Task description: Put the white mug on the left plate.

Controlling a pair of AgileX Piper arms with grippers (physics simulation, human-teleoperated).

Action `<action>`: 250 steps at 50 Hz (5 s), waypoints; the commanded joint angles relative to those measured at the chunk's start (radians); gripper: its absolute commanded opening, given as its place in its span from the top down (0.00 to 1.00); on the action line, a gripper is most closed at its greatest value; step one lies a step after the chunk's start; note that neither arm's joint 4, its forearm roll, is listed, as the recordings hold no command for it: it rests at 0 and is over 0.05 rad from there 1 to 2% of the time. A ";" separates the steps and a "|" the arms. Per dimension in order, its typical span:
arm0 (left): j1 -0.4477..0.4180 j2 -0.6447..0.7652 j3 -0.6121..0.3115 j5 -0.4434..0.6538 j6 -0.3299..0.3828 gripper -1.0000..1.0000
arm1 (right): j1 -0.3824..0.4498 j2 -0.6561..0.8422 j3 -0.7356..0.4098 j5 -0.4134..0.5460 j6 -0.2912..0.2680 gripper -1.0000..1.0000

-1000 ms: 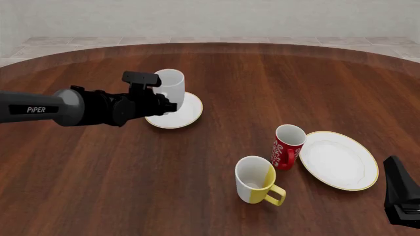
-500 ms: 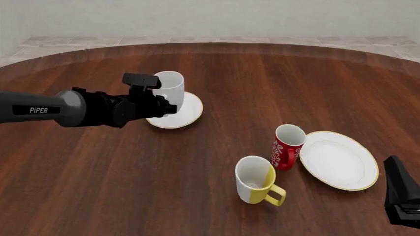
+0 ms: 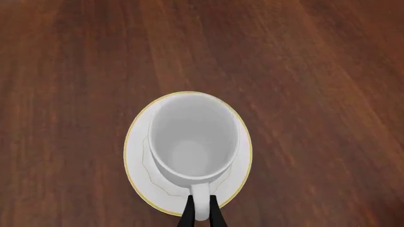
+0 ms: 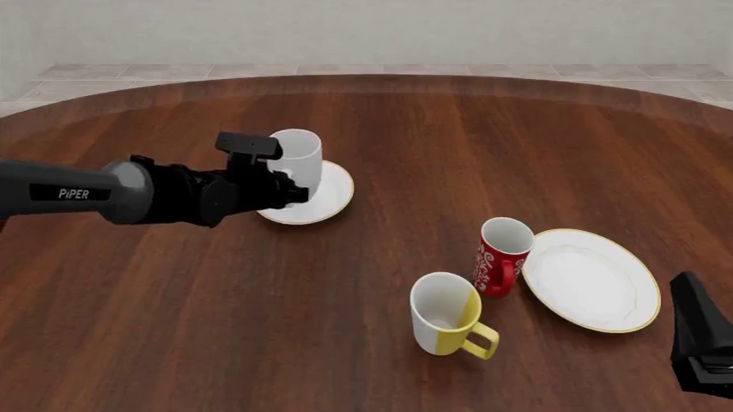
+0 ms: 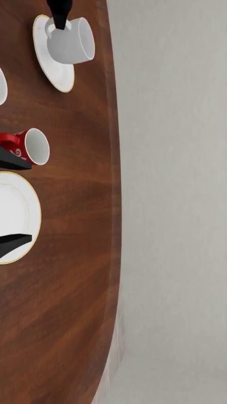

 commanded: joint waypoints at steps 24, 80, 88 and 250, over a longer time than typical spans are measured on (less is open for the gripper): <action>0.000 0.020 -0.003 -0.012 0.007 1.00 | 0.002 0.000 0.000 0.003 0.004 0.00; 0.000 0.031 0.011 -0.025 0.008 1.00 | -0.002 0.000 0.000 0.001 0.010 0.00; -0.002 0.035 0.012 -0.026 0.010 1.00 | -0.002 0.000 0.000 0.002 0.010 0.00; -0.058 -0.287 0.276 -0.033 0.009 0.00 | -0.004 0.000 0.000 -0.013 -0.021 0.00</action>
